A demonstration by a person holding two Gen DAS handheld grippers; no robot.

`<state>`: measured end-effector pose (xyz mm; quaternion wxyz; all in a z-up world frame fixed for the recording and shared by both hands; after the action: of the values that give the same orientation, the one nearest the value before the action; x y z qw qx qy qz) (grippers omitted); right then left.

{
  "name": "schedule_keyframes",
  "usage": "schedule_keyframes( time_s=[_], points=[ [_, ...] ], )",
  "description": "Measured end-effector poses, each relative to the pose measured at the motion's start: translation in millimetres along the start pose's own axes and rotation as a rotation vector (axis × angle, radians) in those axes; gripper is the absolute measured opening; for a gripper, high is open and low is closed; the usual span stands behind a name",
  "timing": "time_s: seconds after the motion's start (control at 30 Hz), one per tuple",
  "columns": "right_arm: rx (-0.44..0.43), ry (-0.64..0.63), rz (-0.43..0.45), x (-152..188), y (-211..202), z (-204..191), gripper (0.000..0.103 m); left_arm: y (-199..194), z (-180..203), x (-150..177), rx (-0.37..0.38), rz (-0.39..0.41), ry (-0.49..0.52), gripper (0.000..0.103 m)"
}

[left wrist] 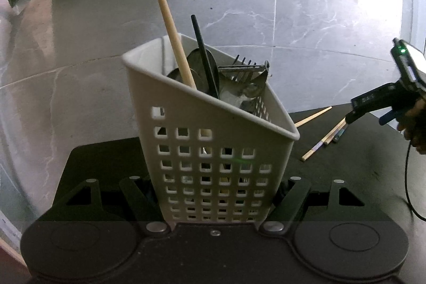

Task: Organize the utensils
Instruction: 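Lower the right gripper to the remaining chopsticks and grasp one chopstick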

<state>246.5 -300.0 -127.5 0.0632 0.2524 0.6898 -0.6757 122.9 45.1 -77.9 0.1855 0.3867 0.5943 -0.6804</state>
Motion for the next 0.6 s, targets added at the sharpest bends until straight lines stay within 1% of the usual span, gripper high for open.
schedule_keyframes(
  time_s=[0.13, 0.27, 0.47, 0.57, 0.6],
  points=[
    [0.031, -0.027, 0.006, -4.1, 12.6, -4.7, 0.103, 0.3, 1.0, -0.6, -0.007, -0.003, -0.007, 0.076],
    [0.043, -0.047, -0.004, 0.1, 22.8, -11.6, 0.103, 1.6, 1.6, -1.4, -0.011, -0.004, -0.011, 0.076],
    [0.025, -0.024, 0.008, -1.0, 26.3, -11.3, 0.103, 2.4, 2.3, -1.1, -0.010, -0.005, -0.009, 0.076],
    [0.038, -0.029, -0.017, 3.3, 26.1, -12.0, 0.102, 1.8, 1.8, -1.2, -0.010, -0.005, -0.010, 0.076],
    [0.032, -0.025, -0.013, 6.1, 24.8, -10.6, 0.102, 1.8, 1.7, -1.3, -0.010, -0.005, -0.010, 0.076]
  ],
)
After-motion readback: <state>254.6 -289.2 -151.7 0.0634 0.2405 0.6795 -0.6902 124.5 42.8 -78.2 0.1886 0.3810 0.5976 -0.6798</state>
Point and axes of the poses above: each gripper's, at about its wrist camera, not at the fingertips, and y roughly the way its jaws point, z to its right, x to its underside, the point moved 6 cm from there along y, roughly the way its jaws point, and after that the axes turned 11 degrees about -z, right-handed, at the moved point
